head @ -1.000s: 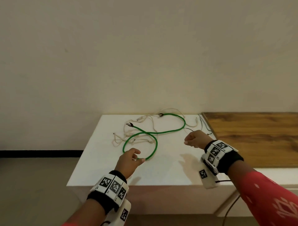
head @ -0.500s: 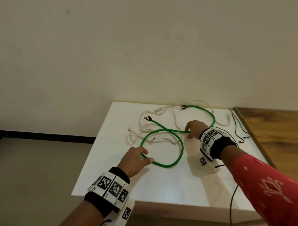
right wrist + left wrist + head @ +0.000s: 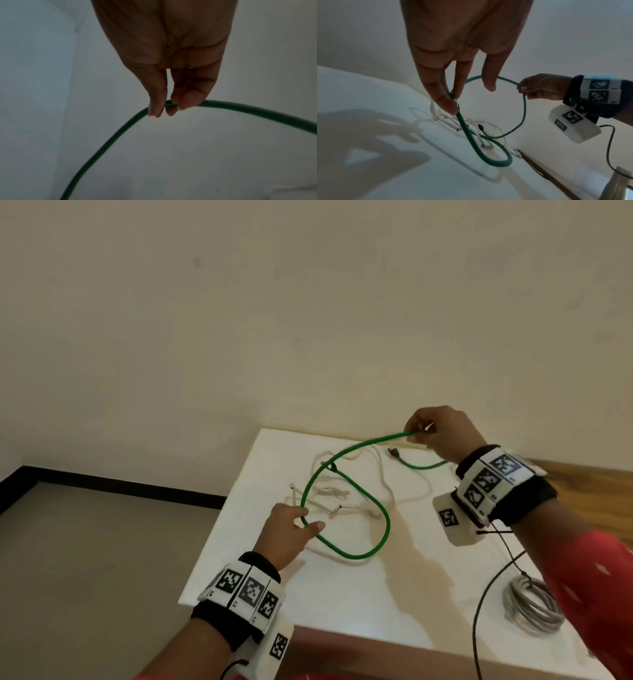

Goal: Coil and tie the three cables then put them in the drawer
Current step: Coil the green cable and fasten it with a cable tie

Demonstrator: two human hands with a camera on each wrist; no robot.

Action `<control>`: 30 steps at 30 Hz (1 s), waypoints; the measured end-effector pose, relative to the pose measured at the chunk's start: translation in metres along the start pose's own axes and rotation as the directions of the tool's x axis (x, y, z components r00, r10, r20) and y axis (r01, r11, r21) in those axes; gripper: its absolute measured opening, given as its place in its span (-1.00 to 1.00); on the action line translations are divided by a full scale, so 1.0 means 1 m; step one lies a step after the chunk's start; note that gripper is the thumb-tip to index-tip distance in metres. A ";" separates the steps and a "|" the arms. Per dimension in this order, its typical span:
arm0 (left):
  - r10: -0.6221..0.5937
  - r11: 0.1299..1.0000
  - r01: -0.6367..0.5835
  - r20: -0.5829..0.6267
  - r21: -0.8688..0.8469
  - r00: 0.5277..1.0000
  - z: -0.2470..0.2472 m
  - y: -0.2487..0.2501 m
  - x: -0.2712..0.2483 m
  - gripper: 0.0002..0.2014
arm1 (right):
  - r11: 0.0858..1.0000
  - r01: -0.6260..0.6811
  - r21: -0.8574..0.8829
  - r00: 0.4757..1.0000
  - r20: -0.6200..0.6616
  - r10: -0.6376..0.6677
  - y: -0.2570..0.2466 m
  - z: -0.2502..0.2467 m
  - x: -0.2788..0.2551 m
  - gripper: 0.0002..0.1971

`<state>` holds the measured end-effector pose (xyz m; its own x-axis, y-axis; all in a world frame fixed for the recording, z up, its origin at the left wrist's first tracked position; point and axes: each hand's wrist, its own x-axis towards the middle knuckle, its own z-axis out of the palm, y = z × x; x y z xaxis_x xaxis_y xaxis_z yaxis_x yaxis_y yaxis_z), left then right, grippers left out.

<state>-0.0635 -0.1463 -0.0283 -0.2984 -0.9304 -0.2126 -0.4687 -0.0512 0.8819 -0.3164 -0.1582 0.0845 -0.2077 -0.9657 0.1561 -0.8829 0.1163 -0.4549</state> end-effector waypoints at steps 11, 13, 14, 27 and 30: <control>0.161 0.986 -0.157 -0.054 0.063 0.985 0.000 0.022 -0.058 -0.47 | 0.967 0.192 0.168 0.969 -0.191 -0.159 -0.047 -0.057 -0.054 -0.92; 0.177 0.970 -0.167 -0.047 0.176 0.983 0.005 0.023 -0.071 -0.43 | 0.968 0.191 0.162 0.969 -0.187 -0.160 -0.052 -0.059 -0.069 -0.92; 0.195 0.955 -0.178 -0.048 0.238 0.980 0.010 0.025 -0.077 -0.42 | 0.969 0.188 0.159 0.971 -0.177 -0.159 -0.054 -0.059 -0.075 -0.91; 0.250 0.928 -0.315 0.295 0.197 0.922 0.094 0.056 -0.139 -0.42 | 0.819 -0.083 0.568 0.983 0.181 -0.027 -0.079 -0.038 -0.138 -0.96; 0.287 0.944 -0.321 0.282 0.080 0.915 0.096 0.063 -0.147 -0.75 | 0.759 -0.138 0.636 0.972 0.235 -0.021 -0.079 -0.032 -0.145 -0.98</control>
<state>-0.1290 0.0215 0.0184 -0.6421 -0.7643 -0.0597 -0.4134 0.2796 0.8666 -0.2306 -0.0202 0.1260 -0.0845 -0.9954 -0.0451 -0.3739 0.0736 -0.9245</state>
